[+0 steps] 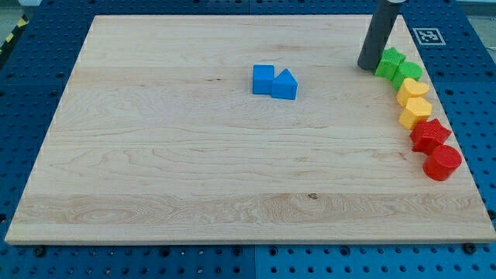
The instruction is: Point at center
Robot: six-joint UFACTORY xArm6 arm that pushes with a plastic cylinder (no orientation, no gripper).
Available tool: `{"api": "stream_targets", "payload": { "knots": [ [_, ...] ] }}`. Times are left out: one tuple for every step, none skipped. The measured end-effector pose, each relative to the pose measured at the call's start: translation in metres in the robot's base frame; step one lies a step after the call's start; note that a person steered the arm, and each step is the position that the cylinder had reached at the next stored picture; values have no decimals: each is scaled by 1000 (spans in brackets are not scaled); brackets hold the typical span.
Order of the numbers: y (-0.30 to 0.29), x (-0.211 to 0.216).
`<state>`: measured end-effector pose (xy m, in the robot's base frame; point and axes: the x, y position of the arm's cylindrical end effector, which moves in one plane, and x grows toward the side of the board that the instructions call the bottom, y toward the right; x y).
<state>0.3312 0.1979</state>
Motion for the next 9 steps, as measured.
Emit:
{"api": "stream_targets", "payload": {
  "knots": [
    [3, -1],
    [14, -1],
    [18, -1],
    [0, -7],
    [-6, -13],
    [-38, -13],
    [-51, -13],
    [-59, -4],
    [-66, 17]
  ]
}}
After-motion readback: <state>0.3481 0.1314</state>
